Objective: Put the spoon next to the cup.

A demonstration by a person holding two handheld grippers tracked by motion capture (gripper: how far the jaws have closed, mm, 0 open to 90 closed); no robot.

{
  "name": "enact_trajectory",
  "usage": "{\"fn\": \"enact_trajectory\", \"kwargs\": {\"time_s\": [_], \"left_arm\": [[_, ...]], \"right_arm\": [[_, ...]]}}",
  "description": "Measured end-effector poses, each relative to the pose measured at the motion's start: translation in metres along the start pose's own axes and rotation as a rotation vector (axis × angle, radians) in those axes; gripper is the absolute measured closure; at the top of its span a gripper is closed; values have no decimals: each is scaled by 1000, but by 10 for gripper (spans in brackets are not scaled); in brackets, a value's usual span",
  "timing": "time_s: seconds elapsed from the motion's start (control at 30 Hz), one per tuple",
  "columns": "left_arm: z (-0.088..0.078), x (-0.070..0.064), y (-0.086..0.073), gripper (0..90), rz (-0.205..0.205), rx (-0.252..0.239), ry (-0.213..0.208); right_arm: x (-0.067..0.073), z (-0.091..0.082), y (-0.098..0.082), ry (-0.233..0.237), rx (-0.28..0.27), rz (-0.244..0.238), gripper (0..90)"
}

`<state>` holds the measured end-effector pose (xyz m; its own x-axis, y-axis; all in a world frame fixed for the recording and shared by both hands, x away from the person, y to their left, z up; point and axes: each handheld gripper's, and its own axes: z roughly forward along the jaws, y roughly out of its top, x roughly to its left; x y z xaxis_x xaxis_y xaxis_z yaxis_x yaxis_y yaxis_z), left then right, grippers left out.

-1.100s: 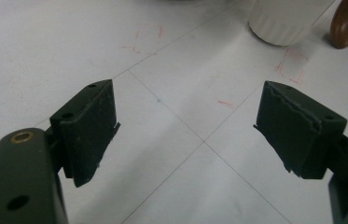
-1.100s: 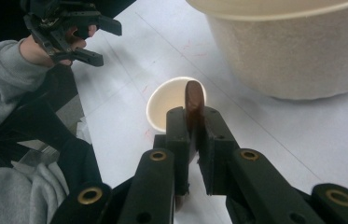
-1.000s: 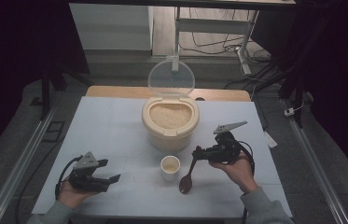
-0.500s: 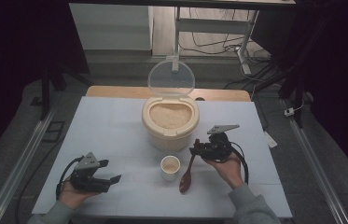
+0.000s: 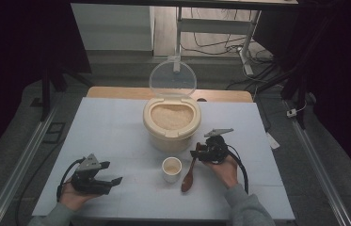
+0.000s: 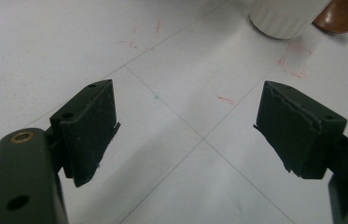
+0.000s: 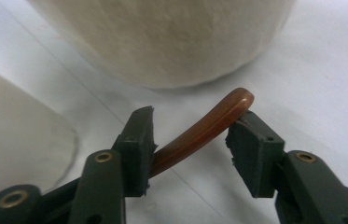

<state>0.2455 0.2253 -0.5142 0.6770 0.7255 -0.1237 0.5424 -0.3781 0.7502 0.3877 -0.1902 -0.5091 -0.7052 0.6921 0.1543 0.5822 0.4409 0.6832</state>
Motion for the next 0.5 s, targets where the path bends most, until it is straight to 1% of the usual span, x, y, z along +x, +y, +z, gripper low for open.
{"fn": "enact_trajectory", "kwargs": {"time_s": [0.1,0.17,0.23,0.3,0.4,0.43,0.5], "left_arm": [[0,0,0,199,1,2,0],[0,0,0,199,2,2,0],[0,0,0,199,3,3,-1],[0,0,0,199,1,2,1],[0,0,0,199,1,-1,1],[0,0,0,199,1,-2,2],[-1,0,0,199,0,-7,4]], "right_arm": [[2,5,-1,-50,25,-4,451],[4,6,-1,-67,32,-3,431],[4,6,-2,-67,25,3,410],[4,2,-2,-82,6,15,386],[1,-12,-4,-95,-62,36,376],[0,-21,-7,-80,-90,27,394],[-1,-33,-12,-65,-118,-5,410]]}}
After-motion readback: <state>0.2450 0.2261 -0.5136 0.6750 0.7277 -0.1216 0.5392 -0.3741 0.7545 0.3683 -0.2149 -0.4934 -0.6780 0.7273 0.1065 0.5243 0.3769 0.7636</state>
